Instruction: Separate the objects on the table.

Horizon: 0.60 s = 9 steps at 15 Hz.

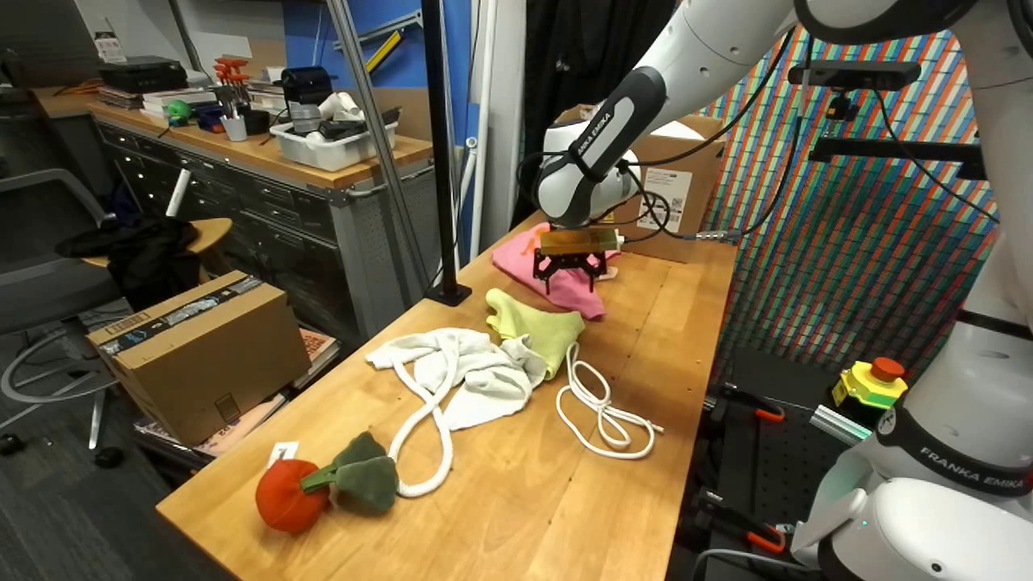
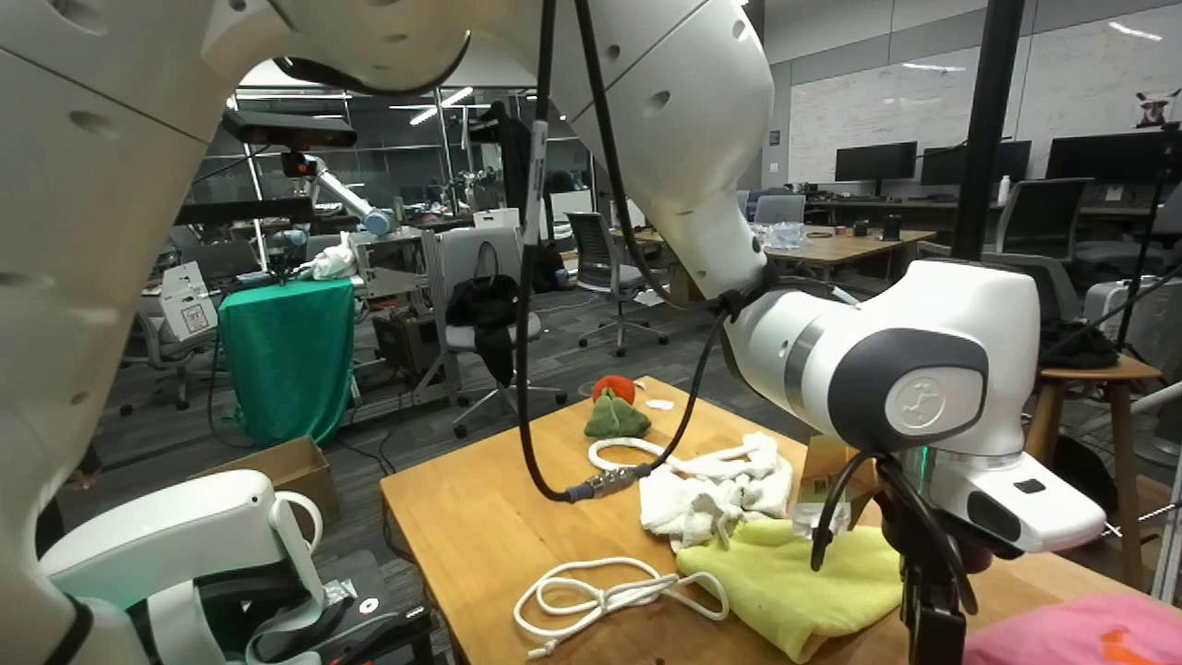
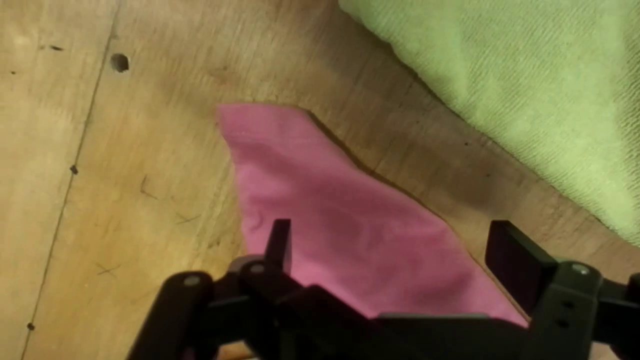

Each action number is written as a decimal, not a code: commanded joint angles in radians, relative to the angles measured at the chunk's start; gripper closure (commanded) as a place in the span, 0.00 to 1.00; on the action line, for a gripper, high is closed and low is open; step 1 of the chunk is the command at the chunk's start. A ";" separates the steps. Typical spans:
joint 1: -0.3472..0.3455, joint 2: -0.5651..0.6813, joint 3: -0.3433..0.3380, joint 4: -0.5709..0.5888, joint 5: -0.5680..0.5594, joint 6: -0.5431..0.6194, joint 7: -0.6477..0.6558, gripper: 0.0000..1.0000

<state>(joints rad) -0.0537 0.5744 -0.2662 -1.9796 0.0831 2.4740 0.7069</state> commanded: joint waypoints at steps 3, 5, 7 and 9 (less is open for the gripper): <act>-0.045 -0.002 0.027 -0.005 0.062 -0.031 -0.019 0.00; -0.059 0.003 0.037 -0.005 0.079 -0.026 -0.034 0.00; -0.071 0.008 0.051 -0.007 0.100 -0.024 -0.050 0.00; -0.078 0.016 0.063 -0.010 0.115 -0.019 -0.066 0.00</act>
<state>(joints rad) -0.1107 0.5851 -0.2282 -1.9900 0.1587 2.4546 0.6827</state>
